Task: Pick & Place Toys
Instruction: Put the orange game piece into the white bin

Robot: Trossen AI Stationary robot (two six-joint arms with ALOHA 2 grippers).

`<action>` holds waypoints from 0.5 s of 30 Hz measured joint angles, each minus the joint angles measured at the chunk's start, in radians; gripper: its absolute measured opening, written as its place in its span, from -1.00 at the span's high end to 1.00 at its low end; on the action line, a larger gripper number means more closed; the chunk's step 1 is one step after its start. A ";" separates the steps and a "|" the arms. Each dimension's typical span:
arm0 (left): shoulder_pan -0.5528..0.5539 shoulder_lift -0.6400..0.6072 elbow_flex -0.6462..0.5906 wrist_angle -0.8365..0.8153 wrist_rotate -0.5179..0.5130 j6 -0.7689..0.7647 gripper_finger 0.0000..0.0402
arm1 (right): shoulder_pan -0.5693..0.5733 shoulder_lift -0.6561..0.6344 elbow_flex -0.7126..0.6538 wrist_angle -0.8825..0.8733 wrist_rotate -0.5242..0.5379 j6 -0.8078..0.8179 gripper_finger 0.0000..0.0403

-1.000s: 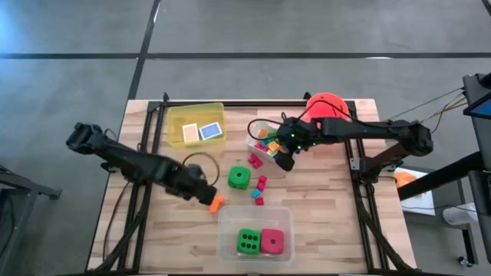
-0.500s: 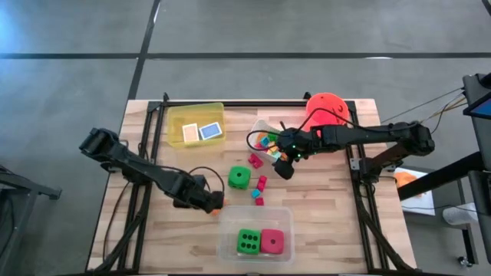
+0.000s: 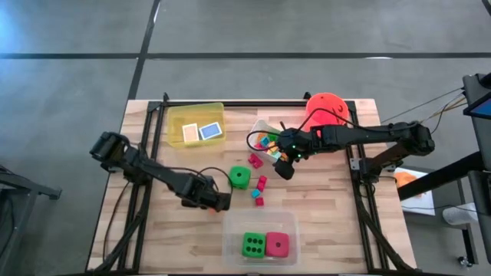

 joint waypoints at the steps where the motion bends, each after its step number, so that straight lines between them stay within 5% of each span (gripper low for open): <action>1: 0.005 -0.001 0.000 -0.002 0.000 0.002 -0.72 | 0.000 0.000 0.000 0.000 0.000 0.000 -0.58; 6: 0.021 0.004 -0.008 -0.003 0.000 0.021 -0.67 | 0.004 0.000 0.000 0.000 -0.007 0.023 -0.58; 15: 0.027 0.001 -0.086 0.035 0.025 -0.013 -0.18 | 0.030 0.000 0.000 0.005 -0.003 0.027 -0.58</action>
